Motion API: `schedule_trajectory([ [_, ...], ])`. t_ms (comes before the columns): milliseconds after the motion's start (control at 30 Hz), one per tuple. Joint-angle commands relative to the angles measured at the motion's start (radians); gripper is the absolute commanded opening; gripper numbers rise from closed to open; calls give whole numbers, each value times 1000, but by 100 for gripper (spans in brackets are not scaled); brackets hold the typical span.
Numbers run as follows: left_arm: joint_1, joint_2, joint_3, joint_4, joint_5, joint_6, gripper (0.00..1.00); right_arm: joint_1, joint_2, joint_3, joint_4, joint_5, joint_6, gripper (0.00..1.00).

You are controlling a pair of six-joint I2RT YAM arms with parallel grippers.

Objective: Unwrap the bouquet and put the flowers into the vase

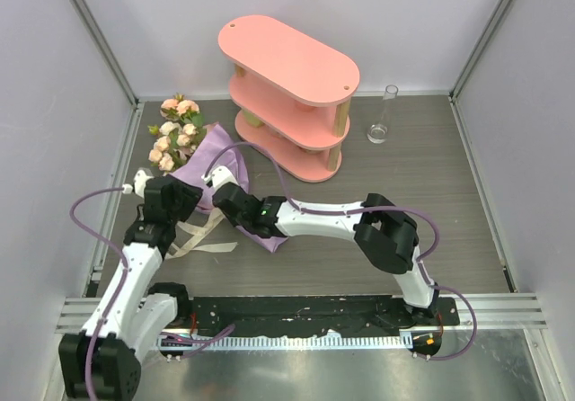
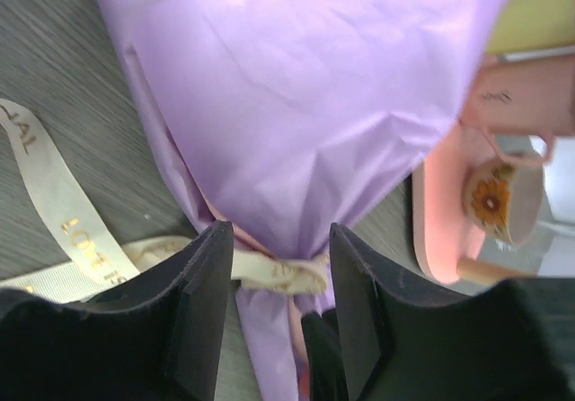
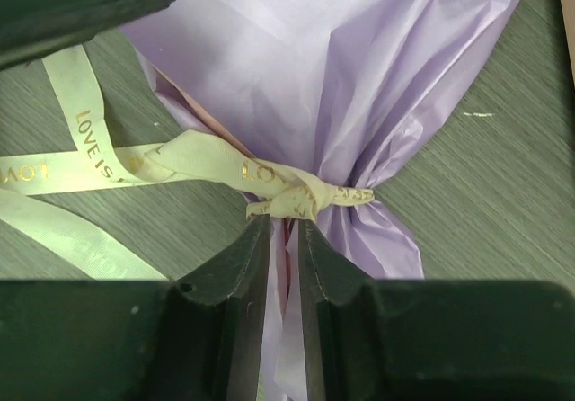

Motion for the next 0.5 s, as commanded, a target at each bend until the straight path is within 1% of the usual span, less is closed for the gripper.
schedule_trajectory([
  [0, 119, 187, 34, 98, 157, 11, 48, 18, 38, 69, 20, 46, -51, 25],
  [33, 182, 222, 34, 118, 200, 6, 47, 19, 43, 70, 21, 50, -66, 25],
  [67, 202, 250, 30, 142, 261, 5, 45, 21, 47, 72, 23, 60, -72, 25],
  [100, 213, 298, 30, 179, 278, 0, 44, 24, 55, 74, 27, 66, -75, 25],
  [200, 221, 355, 31, 225, 300, -9, 43, 26, 69, 81, 23, 79, -86, 29],
  [333, 221, 360, 24, 242, 308, -14, 43, 33, 93, 100, 17, 114, -103, 34],
  [467, 221, 324, 7, 229, 289, -12, 43, 35, 132, 126, 9, 148, -121, 37],
])
